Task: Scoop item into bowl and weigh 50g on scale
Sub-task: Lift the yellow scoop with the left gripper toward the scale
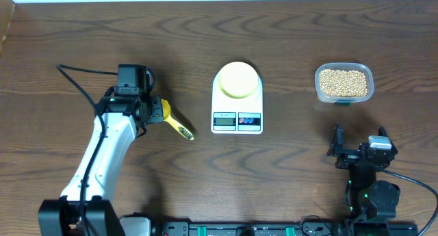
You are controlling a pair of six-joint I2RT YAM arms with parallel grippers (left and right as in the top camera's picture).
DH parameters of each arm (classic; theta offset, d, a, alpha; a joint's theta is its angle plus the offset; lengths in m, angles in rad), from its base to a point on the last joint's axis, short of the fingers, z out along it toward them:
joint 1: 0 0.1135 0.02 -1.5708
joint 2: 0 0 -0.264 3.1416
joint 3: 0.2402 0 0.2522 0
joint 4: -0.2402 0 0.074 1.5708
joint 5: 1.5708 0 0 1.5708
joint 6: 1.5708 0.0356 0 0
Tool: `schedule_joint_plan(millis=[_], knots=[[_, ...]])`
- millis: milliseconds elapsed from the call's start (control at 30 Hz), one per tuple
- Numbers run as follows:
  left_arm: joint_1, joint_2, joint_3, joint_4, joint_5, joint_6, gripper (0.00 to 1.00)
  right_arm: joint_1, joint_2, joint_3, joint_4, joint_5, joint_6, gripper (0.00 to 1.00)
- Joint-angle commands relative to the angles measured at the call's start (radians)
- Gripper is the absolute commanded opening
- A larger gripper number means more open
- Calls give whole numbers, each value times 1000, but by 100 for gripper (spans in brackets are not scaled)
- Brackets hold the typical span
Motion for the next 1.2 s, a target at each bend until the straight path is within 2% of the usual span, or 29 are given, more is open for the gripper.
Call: schedule_joint_plan(millis=[0, 167, 333, 533, 700, 767, 1000, 1167], knots=[[4, -39, -6, -20, 96, -79, 7, 8, -6, -1, -3, 11, 14, 99], [4, -70, -6, -45, 291, -97, 7, 8, -6, -1, -3, 11, 14, 99], [4, -77, -6, -79, 375, -142, 7, 8, -6, -1, -3, 11, 14, 99], [4, -77, -6, -142, 383, -310, 7, 8, -6, -1, -3, 11, 14, 99], [4, -77, -6, -195, 384, -525, 7, 8, -6, -1, -3, 12, 14, 99], [4, -77, -6, -206, 397, -566, 7, 8, -6, -1, -3, 12, 14, 99], [4, -77, -6, -206, 533, -566, 7, 8, -6, -1, -3, 11, 14, 99], [3, -77, -6, -206, 541, -567, 7, 8, -6, -1, 20, -45, 48, 99]])
